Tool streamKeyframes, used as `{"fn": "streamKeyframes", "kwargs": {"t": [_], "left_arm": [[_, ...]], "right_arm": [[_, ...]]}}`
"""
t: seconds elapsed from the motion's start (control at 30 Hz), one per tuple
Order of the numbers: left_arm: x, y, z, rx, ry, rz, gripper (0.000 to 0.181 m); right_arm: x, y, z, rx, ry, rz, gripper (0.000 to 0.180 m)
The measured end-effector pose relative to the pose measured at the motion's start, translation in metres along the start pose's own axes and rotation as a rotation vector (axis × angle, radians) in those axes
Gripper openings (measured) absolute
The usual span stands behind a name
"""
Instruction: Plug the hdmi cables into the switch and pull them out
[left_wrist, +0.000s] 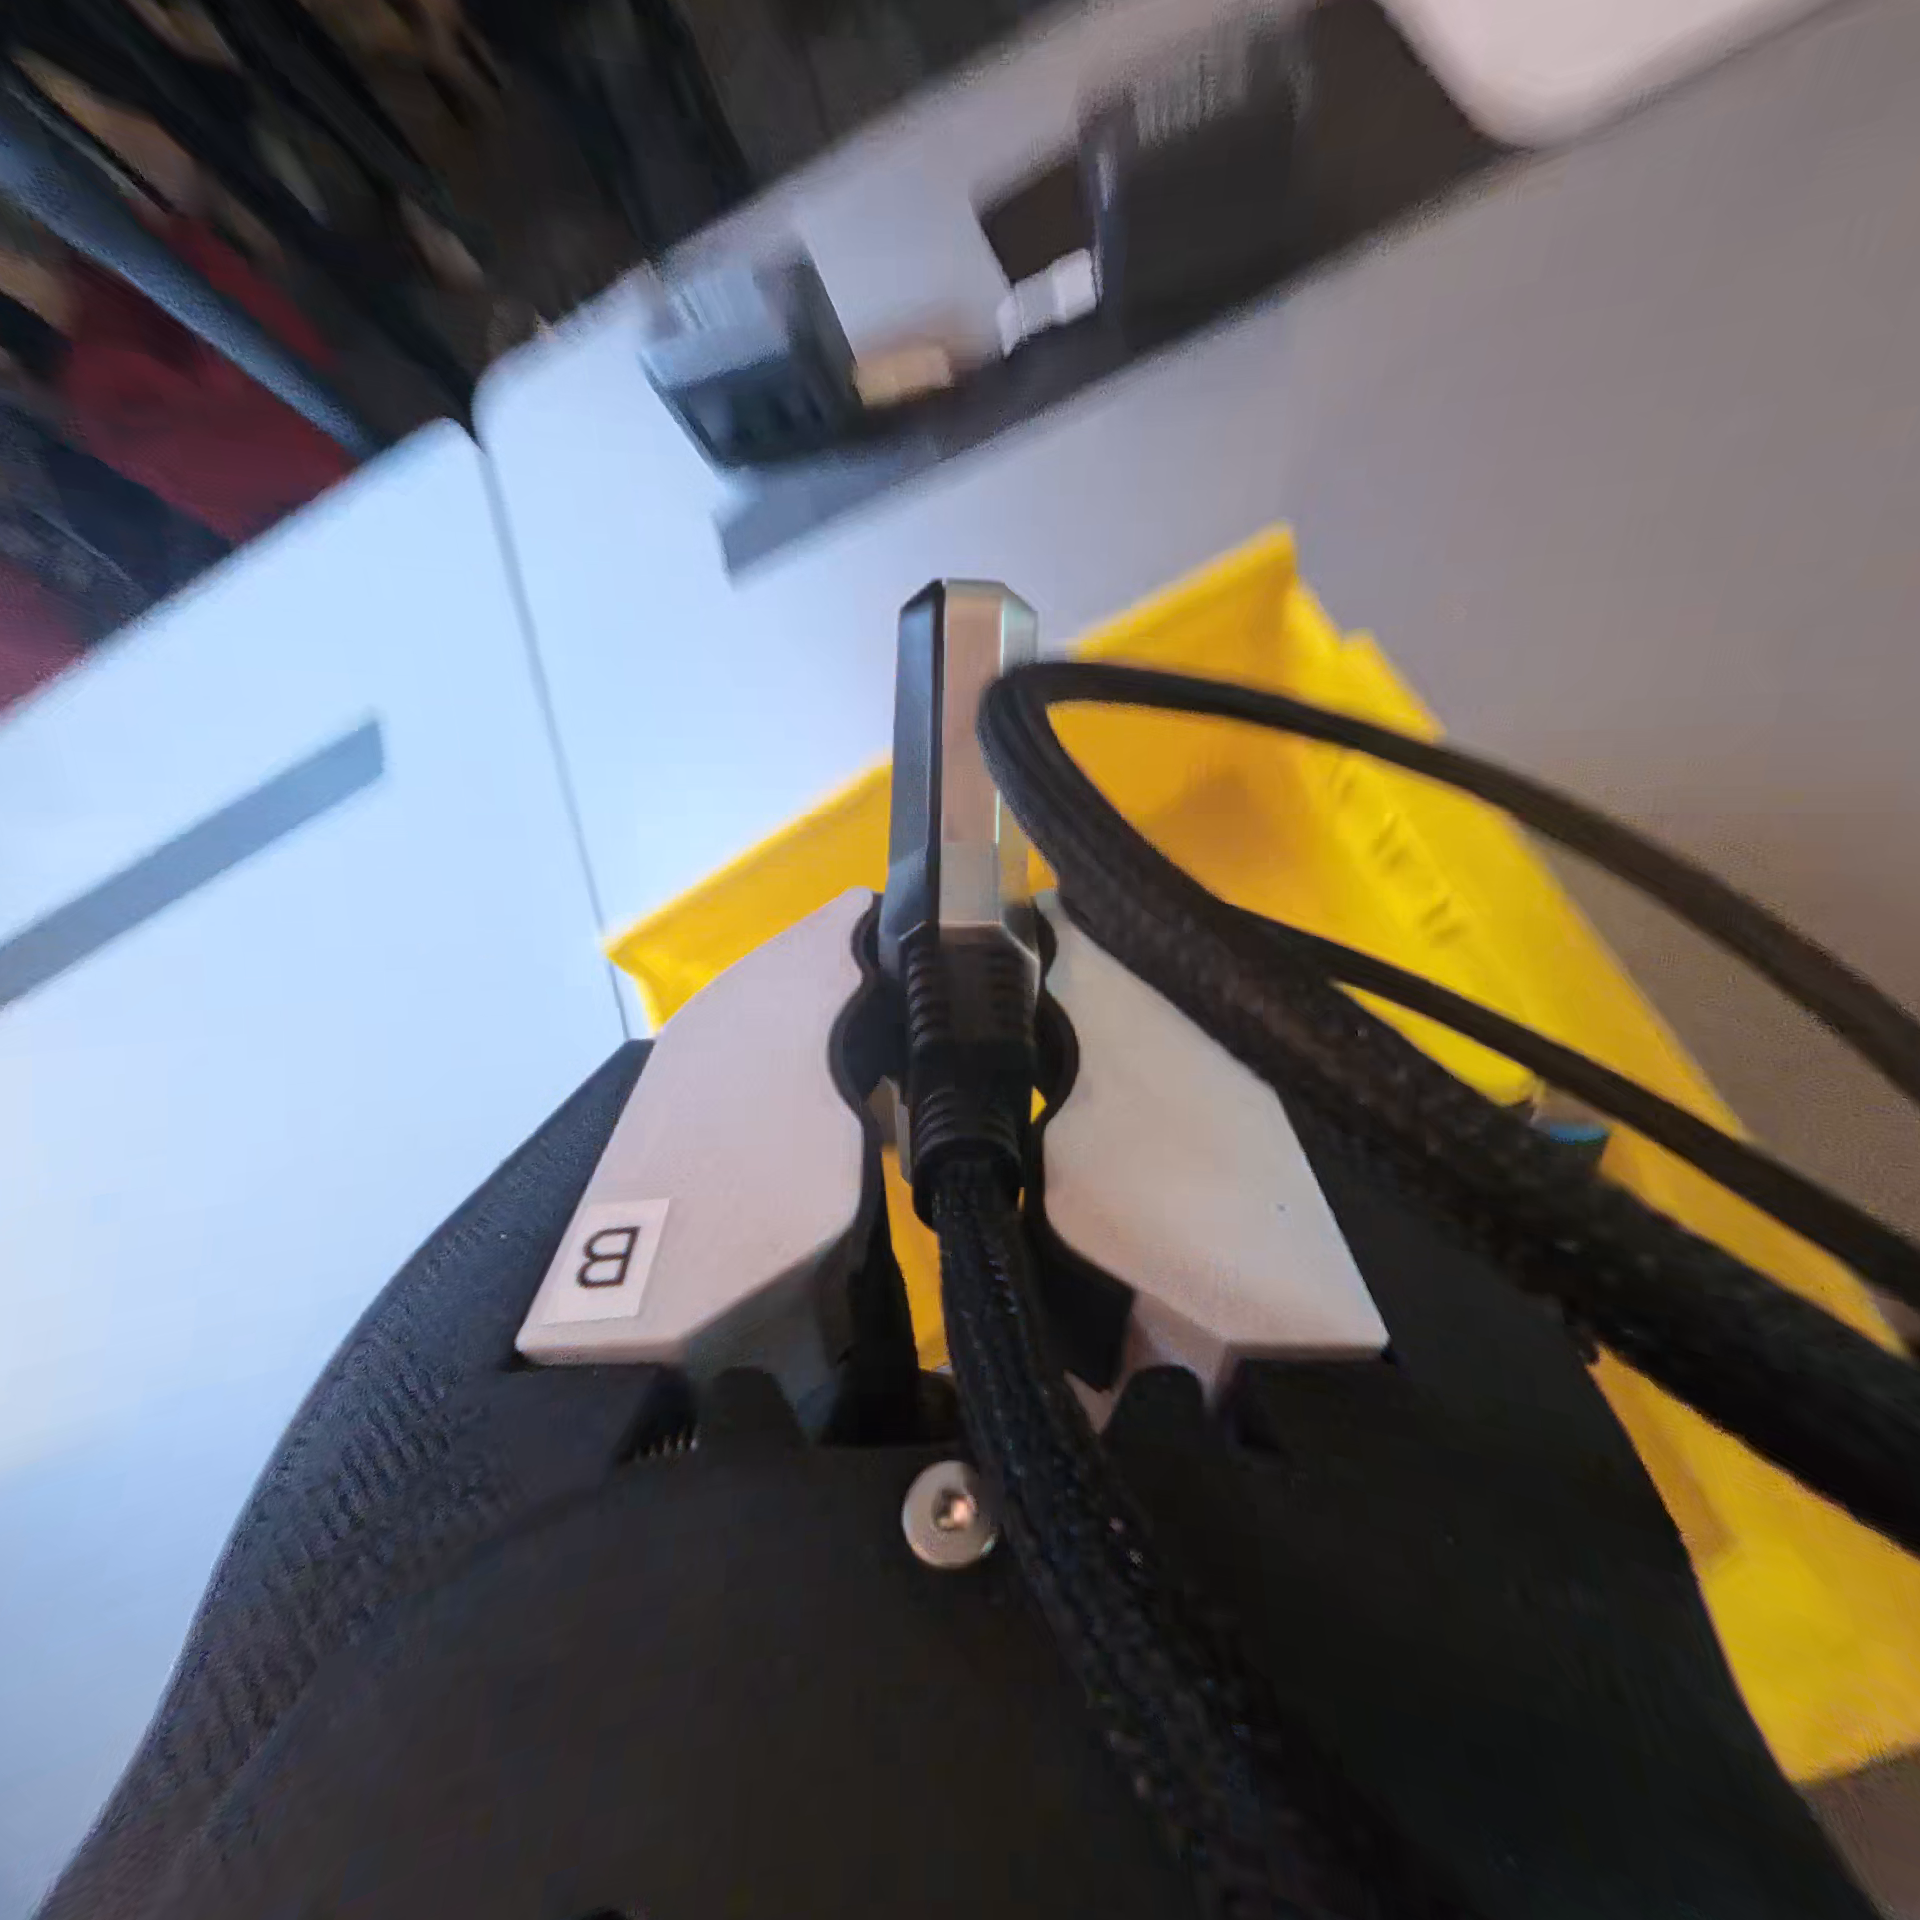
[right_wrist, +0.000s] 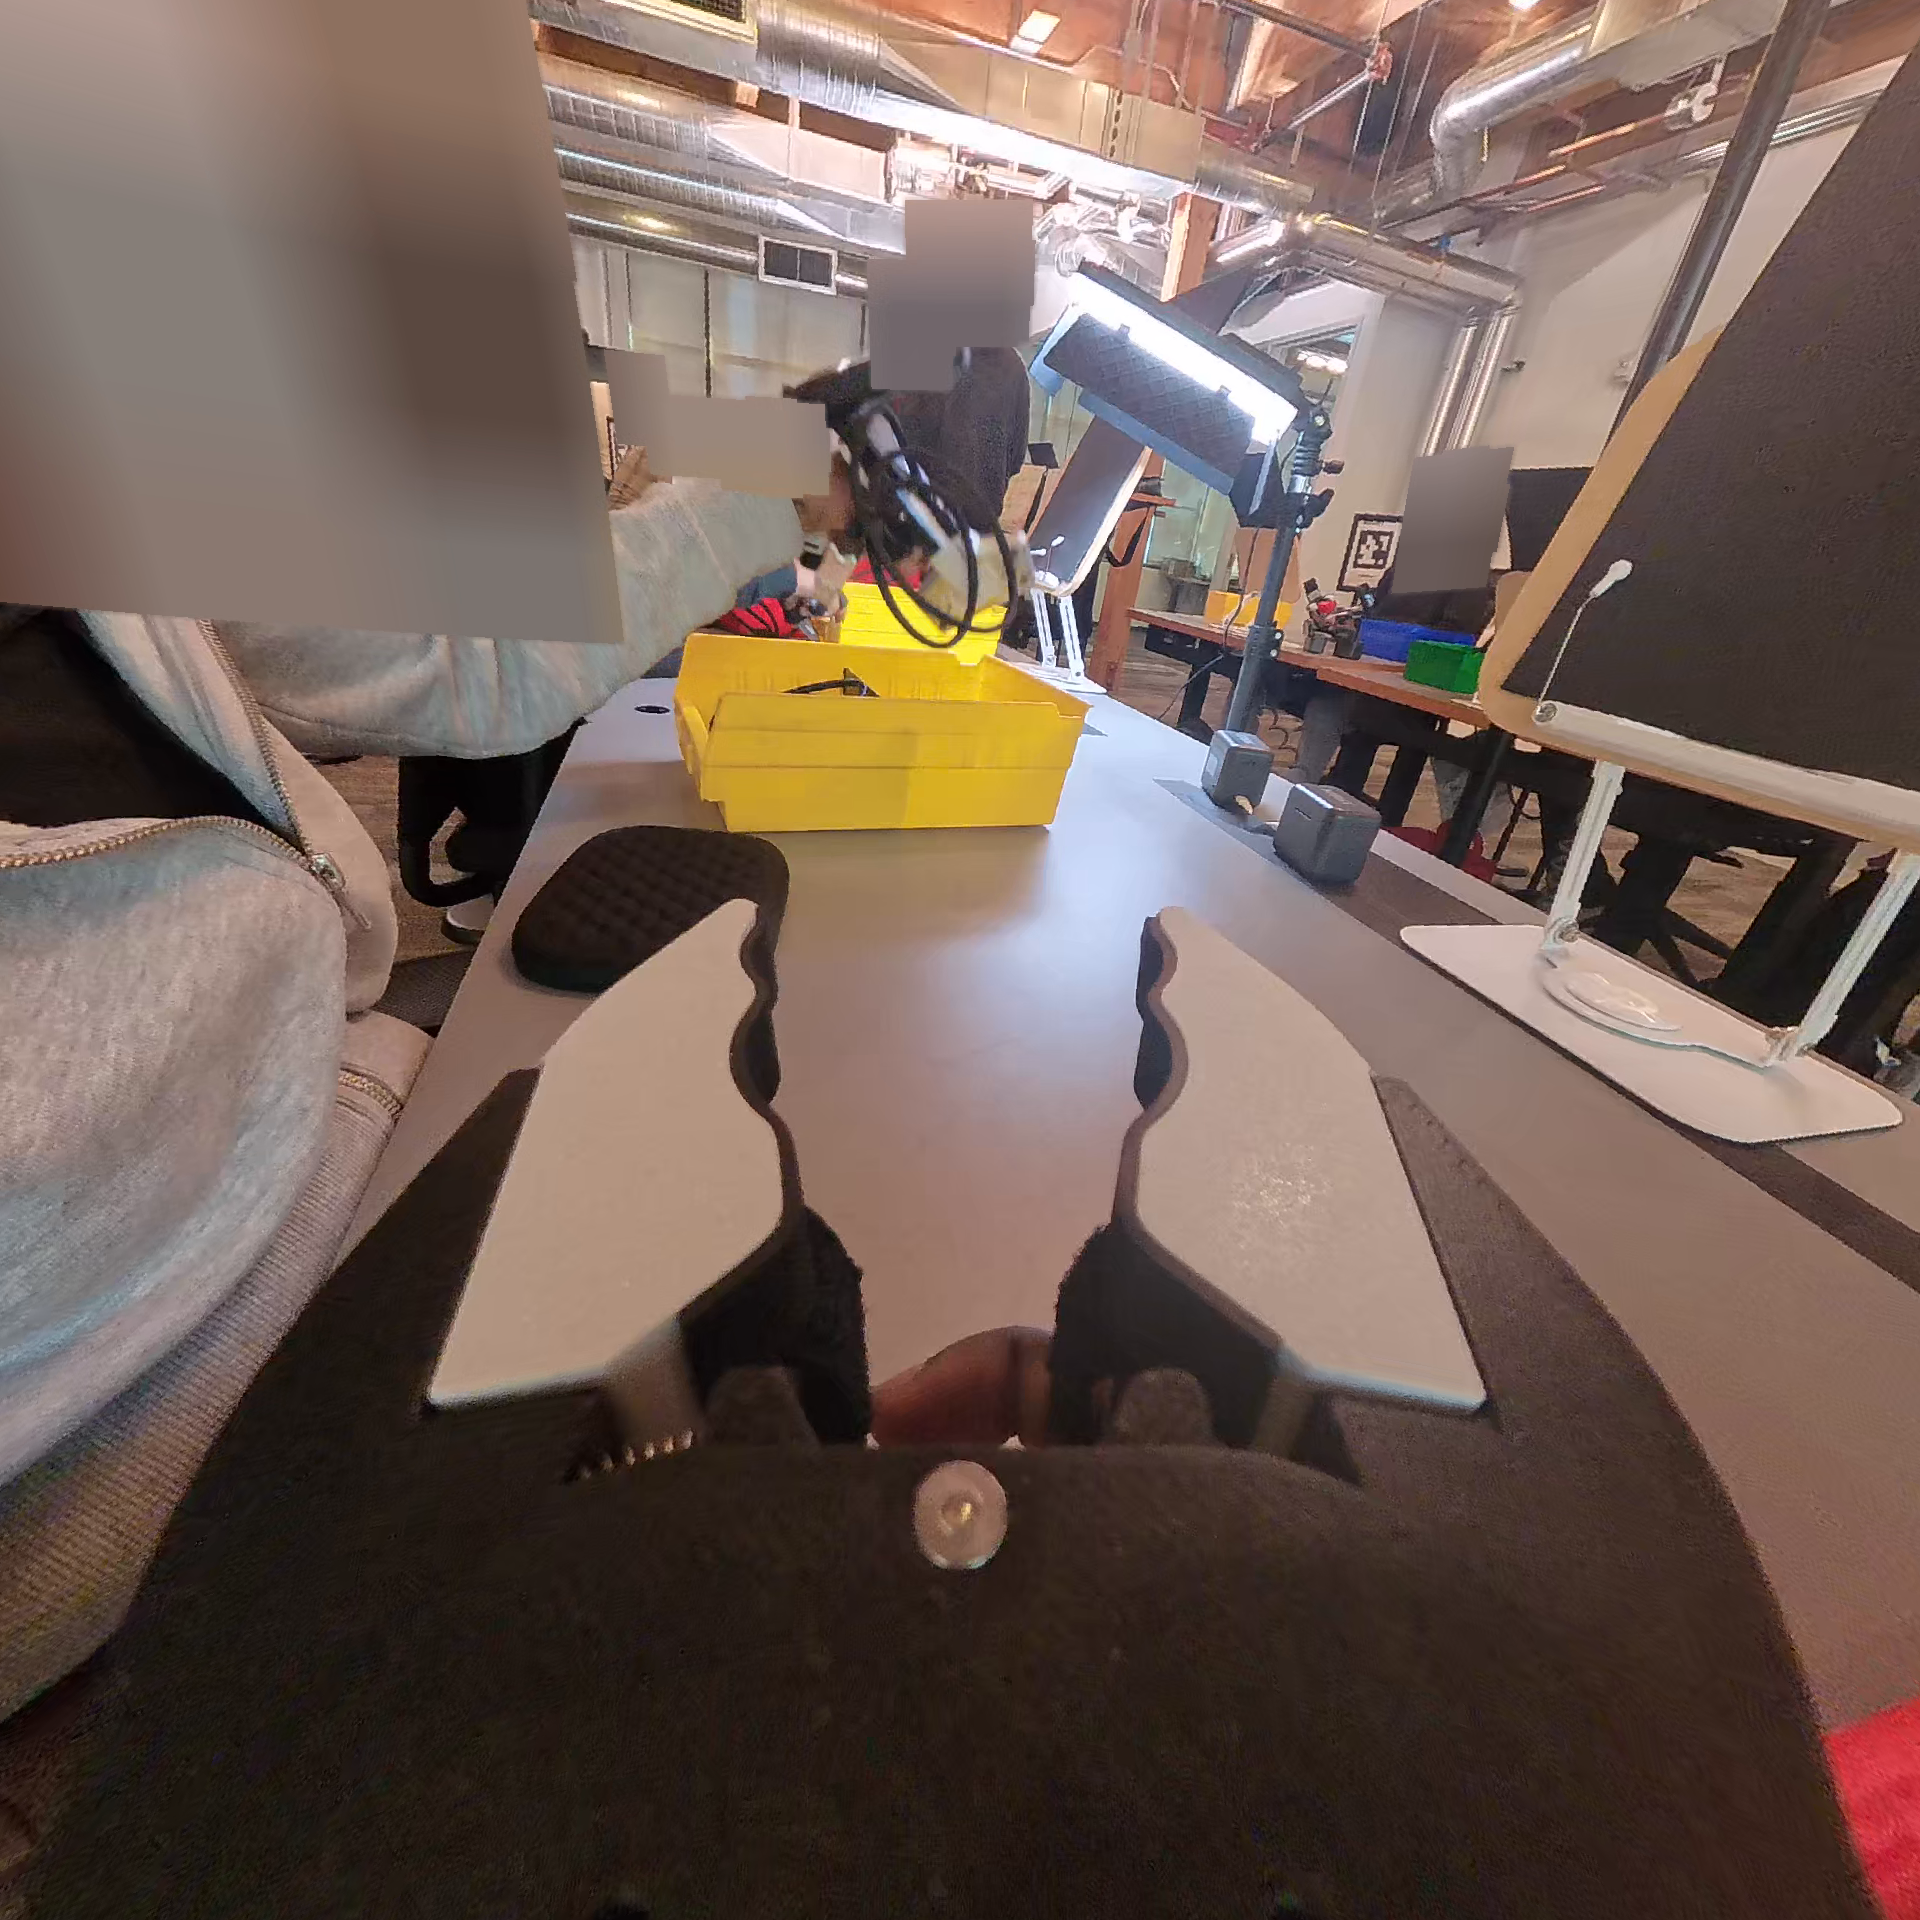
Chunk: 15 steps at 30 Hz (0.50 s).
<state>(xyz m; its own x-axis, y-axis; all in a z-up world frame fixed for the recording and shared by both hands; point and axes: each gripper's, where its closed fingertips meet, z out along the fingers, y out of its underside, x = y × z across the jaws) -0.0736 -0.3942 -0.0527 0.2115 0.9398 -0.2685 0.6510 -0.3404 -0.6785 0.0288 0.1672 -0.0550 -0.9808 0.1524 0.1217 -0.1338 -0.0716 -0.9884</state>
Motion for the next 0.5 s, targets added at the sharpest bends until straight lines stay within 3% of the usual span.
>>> {"fn": "streamKeyframes", "kwargs": {"t": [0.2, 0.37, 0.5], "left_arm": [[0.023, -0.090, -0.090, 0.630, -0.019, -0.023, 0.023], [0.104, -0.128, -0.161, 1.175, 0.269, -0.076, 0.023], [0.171, -0.128, -0.192, 1.430, 0.549, -0.186, 0.023]], "right_arm": [[-0.001, 0.001, 0.003, -0.007, -0.002, -0.002, 0.067], [-0.004, 0.004, 0.010, -0.040, -0.019, 0.026, 0.065], [-0.012, 0.000, 0.026, -0.046, -0.059, 0.082, 0.064]]}}
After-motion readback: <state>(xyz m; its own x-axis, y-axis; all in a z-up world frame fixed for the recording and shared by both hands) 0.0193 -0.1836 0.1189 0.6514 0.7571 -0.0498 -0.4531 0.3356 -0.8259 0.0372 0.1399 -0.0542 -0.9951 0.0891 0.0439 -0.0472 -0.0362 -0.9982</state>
